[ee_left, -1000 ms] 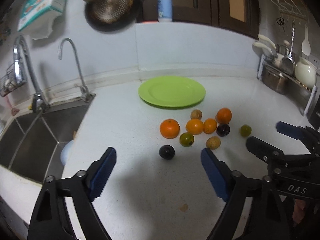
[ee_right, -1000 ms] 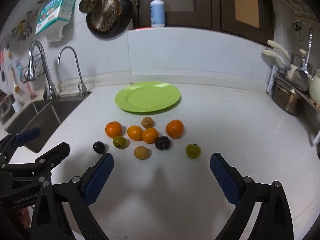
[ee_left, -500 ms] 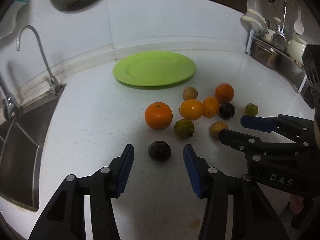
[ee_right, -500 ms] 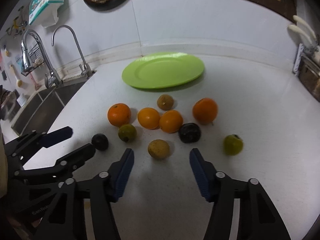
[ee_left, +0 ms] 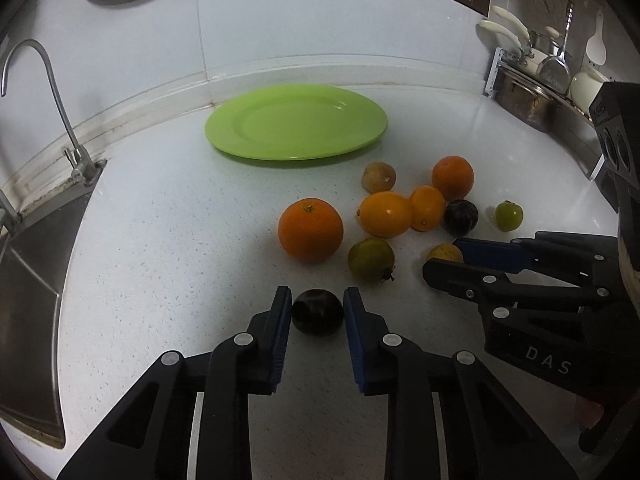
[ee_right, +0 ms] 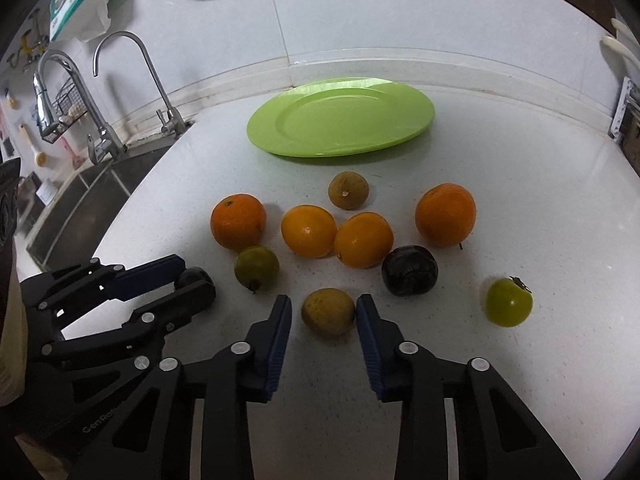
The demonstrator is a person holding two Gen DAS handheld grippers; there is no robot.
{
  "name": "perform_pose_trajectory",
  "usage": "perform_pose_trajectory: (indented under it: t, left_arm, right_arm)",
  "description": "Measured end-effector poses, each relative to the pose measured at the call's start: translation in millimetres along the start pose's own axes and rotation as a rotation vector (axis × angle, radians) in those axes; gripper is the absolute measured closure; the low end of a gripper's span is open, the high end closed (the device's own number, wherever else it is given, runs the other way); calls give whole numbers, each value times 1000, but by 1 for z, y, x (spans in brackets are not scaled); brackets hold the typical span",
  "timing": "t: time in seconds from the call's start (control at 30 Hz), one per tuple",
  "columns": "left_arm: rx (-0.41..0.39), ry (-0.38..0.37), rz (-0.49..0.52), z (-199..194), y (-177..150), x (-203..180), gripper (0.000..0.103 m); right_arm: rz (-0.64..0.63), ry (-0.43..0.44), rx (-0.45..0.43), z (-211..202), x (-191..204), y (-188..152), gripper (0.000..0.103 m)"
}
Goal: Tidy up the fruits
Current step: 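Grasp a dark purple plum with the left tool while the right tool grasps a small tan fruit, then carry the plum and tan fruit onto the green plate and open both tools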
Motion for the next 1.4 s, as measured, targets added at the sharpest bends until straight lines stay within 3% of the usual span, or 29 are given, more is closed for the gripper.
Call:
perform_pose_trajectory:
  t: [0.3, 0.73, 1.07, 1.4]
  left_arm:
    - [19, -27, -9, -5, -1, 5, 77]
    - [-43, -2, 52, -40, 5, 10, 77]
    - [-94, -31, 22, -51, 40, 7, 77]
    - [-146, -37, 62, -31, 87, 3, 77]
  right_arm:
    - [0, -15, 5, 1, 0, 1, 73]
    - [3, -14, -47, -15, 12, 8, 73]
    - [-31, -4, -122, -27, 7, 37, 73]
    - [-70, -8, -161, -18, -12, 79, 73]
Point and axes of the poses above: each gripper's, at about its wrist camera, not at the fingertips, and z roughly the way its jaws point, x to its left, y to its top, the point moved 3 cm from there along z, roughly the way its jaws point, and after that the axes turned 9 degrees about -z, right-handed, at the moved point
